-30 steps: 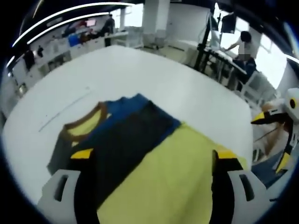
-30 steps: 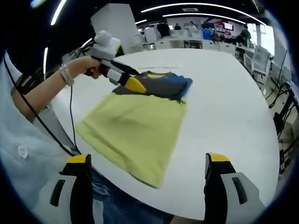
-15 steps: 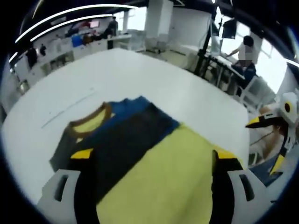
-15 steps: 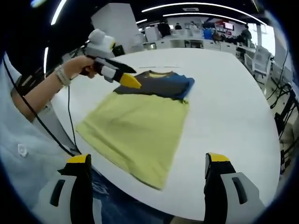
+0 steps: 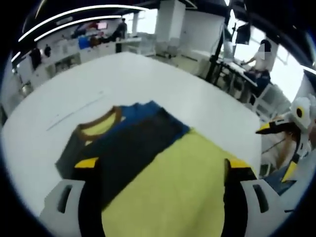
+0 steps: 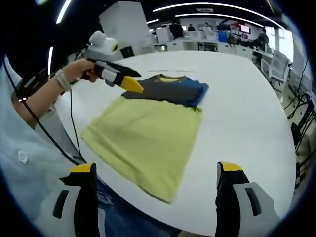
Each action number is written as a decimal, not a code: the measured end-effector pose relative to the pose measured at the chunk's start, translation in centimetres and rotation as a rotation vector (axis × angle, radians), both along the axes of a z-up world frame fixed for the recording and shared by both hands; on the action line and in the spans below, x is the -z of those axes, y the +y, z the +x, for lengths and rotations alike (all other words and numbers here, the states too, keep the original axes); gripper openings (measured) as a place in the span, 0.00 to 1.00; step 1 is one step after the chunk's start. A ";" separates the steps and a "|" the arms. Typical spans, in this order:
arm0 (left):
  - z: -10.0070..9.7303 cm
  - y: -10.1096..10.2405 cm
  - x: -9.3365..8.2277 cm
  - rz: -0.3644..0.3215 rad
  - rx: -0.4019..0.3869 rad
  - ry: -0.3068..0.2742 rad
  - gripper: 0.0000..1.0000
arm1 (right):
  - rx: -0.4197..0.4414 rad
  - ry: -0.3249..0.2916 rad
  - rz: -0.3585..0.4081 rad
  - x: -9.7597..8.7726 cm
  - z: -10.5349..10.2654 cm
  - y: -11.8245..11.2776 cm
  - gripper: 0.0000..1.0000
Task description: Fold the garment on the visible template until the final outline fits inside the template.
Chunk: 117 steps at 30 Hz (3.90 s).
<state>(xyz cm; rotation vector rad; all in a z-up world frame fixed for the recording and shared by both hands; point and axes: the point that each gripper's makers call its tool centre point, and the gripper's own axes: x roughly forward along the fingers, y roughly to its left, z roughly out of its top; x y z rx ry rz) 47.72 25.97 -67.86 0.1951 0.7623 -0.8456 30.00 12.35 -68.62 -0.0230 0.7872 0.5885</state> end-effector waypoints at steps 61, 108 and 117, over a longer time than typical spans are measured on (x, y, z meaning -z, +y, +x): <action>-4.4 6.7 -2.1 -0.030 -0.109 -0.049 1.00 | 0.009 -0.001 0.001 0.6 -2.1 1.1 1.00; -9.1 12.9 -0.4 -0.024 -0.216 0.004 1.00 | 0.012 -0.001 -0.011 1.4 -1.6 2.1 1.00; -9.4 13.9 0.5 -0.023 -0.229 0.036 1.00 | 0.018 0.008 -0.014 1.6 -1.2 1.9 1.00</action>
